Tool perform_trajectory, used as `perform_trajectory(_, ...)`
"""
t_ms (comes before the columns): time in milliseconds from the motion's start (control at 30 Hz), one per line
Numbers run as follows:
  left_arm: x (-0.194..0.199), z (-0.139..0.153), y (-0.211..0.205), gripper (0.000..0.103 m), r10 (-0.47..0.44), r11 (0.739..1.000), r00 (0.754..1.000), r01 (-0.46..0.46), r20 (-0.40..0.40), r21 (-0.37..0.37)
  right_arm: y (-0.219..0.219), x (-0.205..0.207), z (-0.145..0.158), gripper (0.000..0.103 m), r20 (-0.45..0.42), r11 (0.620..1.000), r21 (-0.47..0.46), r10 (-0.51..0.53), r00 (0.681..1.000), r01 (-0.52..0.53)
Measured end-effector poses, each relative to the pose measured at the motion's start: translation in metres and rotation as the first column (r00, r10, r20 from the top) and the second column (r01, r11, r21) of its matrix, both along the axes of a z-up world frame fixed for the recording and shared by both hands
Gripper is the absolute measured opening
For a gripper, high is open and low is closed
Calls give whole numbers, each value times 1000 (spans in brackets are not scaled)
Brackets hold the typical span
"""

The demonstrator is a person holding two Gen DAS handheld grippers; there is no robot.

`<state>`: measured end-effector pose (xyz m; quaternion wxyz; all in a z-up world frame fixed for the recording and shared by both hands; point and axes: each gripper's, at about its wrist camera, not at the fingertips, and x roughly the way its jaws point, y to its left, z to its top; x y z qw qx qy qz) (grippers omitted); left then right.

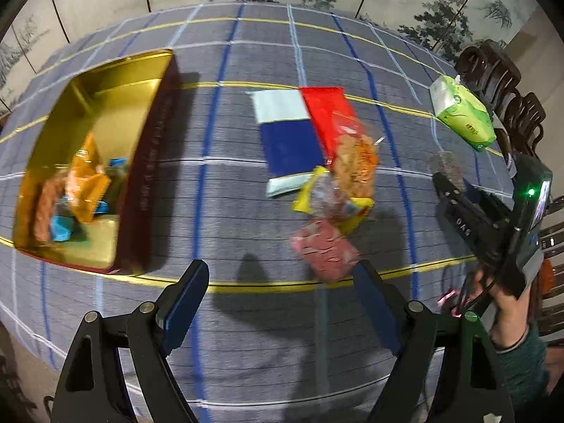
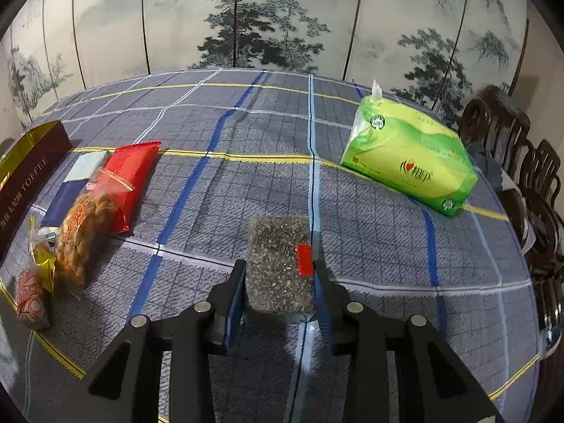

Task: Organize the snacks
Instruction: 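Grasp the pink patterned packet with the left gripper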

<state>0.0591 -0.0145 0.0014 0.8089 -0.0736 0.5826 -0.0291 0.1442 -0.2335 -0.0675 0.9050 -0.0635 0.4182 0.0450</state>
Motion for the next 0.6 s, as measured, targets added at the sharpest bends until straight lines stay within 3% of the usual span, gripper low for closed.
perform_trajectory(300, 24, -20, -16, 78, 70, 996, 994, -74, -88, -46, -1, -1, -1, 36, -4, 1000, 21, -6, 1000, 6)
perform_trajectory(400, 29, -26, -20, 75, 86, 995, 990, -92, -114, -46, -4, 1, -2, 36, -7, 999, 38, -5, 1000, 5)
perform_trajectory(467, 32, -30, -24, 66, 91, 994, 987, -97, -129, -44, -4, 1, -2, 36, -7, 999, 37, -5, 1000, 5)
perform_trajectory(600, 34, -38, -30, 61, 87, 995, 985, -92, -151, -30, -4, 1, -2, 36, -7, 999, 39, -5, 1000, 6)
